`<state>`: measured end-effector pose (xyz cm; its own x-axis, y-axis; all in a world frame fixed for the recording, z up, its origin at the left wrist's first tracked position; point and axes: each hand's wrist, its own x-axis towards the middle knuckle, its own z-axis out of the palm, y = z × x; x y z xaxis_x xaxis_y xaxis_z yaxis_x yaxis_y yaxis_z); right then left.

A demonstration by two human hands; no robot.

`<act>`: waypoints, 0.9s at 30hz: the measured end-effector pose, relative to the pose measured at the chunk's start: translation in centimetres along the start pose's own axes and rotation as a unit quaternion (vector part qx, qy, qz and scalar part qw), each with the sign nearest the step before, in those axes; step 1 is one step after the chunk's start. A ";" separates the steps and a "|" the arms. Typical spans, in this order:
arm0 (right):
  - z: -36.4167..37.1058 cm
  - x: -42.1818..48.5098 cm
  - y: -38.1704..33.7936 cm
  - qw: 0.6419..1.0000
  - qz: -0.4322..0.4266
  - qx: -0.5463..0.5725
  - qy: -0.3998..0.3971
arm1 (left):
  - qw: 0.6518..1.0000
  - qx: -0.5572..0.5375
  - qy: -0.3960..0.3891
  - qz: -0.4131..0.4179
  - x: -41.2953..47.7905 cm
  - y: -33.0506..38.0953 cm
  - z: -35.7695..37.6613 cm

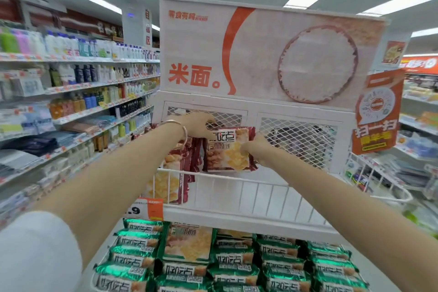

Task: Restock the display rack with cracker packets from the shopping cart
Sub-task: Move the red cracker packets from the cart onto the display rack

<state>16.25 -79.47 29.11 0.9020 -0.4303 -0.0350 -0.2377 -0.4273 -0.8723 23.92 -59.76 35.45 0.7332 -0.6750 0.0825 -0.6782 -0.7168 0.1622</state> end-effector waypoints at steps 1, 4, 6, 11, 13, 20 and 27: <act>0.3 0.6 0.5 0.999 0.000 -0.033 -0.014 | 1.000 0.008 -0.009 -0.014 0.7 -0.1 0.4; 0.6 0.1 1.0 0.989 -0.035 -0.141 -0.035 | 0.998 0.056 -0.001 -0.026 2.6 -0.4 1.8; 0.9 0.8 1.3 0.979 -0.064 -0.194 -0.027 | 0.991 0.131 0.011 -0.021 3.3 -0.6 2.6; 1.2 3.0 2.0 0.956 -0.123 -0.267 0.015 | 0.965 0.256 0.057 0.000 4.7 -0.3 3.5; 0.7 3.3 2.5 0.871 -0.217 -0.433 0.077 | 0.969 0.241 0.054 -0.011 5.0 -0.4 3.9; -1.4 5.5 5.3 0.536 -0.505 -0.675 0.040 | 0.964 0.261 0.010 -0.041 5.4 -0.7 5.4; -0.2 4.5 4.2 0.533 -0.460 -0.709 0.046 | 0.939 0.331 0.078 -0.041 5.2 0.0 6.7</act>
<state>19.23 -83.39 25.40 0.8660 0.4699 0.1711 0.1972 -0.6353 0.7467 27.45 -64.44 29.32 0.7473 -0.6164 0.2483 -0.4639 -0.7514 -0.4692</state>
